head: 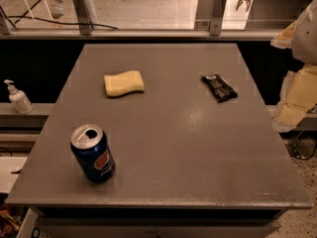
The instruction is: Pick rxbar chocolate
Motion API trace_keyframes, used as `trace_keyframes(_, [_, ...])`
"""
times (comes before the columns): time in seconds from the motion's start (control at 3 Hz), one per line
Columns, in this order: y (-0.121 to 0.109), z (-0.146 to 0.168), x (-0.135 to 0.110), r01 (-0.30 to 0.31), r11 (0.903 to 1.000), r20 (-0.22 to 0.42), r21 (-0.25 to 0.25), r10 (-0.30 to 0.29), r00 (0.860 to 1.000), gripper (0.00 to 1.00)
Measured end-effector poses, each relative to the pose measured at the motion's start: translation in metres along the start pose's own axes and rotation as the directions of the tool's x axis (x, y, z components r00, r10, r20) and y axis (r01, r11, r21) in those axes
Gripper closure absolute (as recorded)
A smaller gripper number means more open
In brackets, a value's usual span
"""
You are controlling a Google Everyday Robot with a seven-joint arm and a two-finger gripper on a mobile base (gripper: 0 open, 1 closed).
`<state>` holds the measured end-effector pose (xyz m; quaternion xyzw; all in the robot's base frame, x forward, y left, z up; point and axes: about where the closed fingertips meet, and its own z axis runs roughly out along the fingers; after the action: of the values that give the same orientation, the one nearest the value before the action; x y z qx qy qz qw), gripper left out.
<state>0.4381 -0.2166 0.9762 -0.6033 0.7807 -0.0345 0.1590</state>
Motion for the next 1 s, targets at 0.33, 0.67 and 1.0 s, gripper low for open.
trace_keyframes(0.33, [0.0,0.0,0.0,0.0,1.0,0.0,0.0,0.0,1.0,0.0])
trace_keyframes(0.67, [-0.006,0.003,0.002,-0.039,0.9992,0.044,0.007,0.038,0.998,0.0])
trace_keyframes(1.0, [-0.02,0.013,0.006,-0.078,0.9968,0.107,0.017,0.076,0.991,0.0])
